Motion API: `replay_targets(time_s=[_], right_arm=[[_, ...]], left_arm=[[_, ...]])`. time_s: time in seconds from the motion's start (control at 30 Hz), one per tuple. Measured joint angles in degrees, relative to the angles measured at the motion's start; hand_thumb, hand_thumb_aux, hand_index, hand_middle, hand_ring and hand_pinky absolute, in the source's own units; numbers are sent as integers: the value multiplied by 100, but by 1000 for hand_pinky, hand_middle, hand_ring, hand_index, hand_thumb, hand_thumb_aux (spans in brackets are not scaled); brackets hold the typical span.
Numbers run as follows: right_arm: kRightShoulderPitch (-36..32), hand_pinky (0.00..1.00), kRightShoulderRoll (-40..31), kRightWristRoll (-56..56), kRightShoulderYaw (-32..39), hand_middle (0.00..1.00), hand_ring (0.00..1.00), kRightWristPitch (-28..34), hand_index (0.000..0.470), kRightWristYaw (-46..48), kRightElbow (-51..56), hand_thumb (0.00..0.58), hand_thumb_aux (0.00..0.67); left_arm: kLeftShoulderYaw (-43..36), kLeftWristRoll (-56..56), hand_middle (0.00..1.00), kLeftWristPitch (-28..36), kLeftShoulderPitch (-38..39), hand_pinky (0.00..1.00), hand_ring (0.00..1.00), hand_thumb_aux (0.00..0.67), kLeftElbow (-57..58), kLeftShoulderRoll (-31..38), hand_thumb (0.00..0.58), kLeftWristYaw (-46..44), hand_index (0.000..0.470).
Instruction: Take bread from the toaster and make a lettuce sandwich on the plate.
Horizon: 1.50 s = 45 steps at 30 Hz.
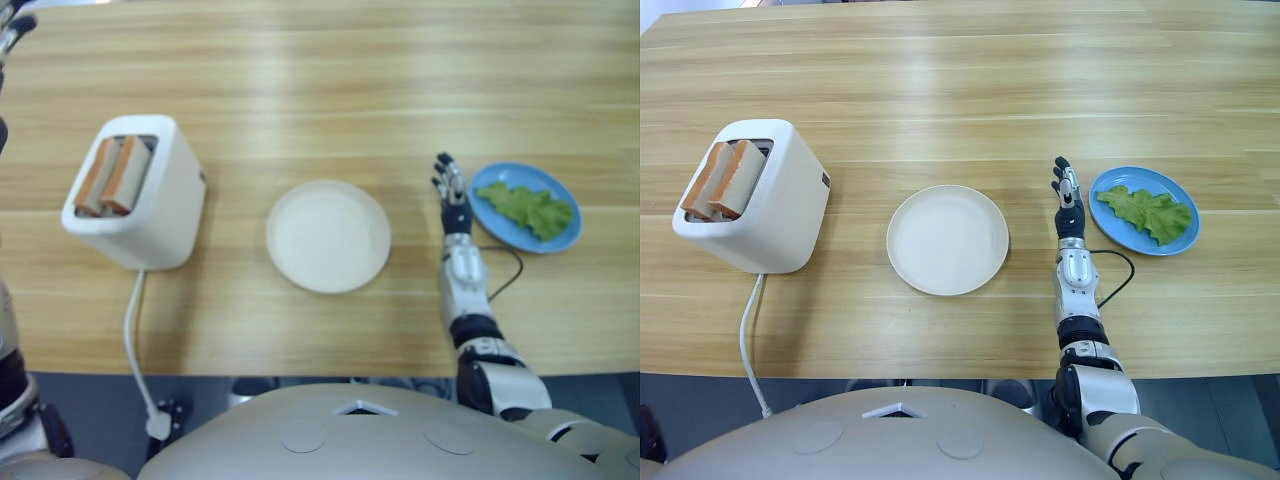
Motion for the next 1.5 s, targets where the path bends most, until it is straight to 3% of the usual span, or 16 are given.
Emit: replay_targets(time_s=[0.23,0.57,1.23,1.27,1.3,1.33,1.37,1.4,1.5], right_arm=[[307,0,-30,1,-4,0,0,34,0,-7,-349,0,0],[444,0,-25,3,-3,0,0,226,0,-7,-767,0,0],[647,0,-31,27,-29,0,0,415,0,-7,-1018,0,0],[652,0,-32,27,-31,0,0,421,0,-7,-1019,0,0],[656,0,-32,27,-32,0,0,425,0,-7,-1021,0,0],[660,0,-32,28,-33,0,0,428,0,-7,-1022,0,0],[660,0,-32,28,-32,0,0,431,0,-7,-1022,0,0],[660,0,-32,28,-32,0,0,435,0,-7,-1022,0,0],[660,0,-31,28,-32,0,0,438,0,-7,-1022,0,0]], left_arm=[[-611,2548,0,-218,877,0,0,0,2029,587,0,687,0],[-1123,2974,0,-153,937,0,0,0,2294,585,0,540,0],[-1199,3642,0,79,1107,0,0,0,2414,858,0,708,0],[-1201,3670,0,95,1123,0,0,21,2360,860,36,719,14],[-1201,3741,0,117,1146,0,0,102,2292,860,164,733,70],[-1199,3811,125,138,1166,125,125,407,2201,860,491,751,280],[-1195,3858,125,156,1181,125,125,407,2090,860,491,754,280],[-1193,3862,1000,158,1185,1000,1000,631,2000,859,578,760,433],[-1182,3864,1000,143,1168,1000,1000,670,1825,859,580,783,460]])
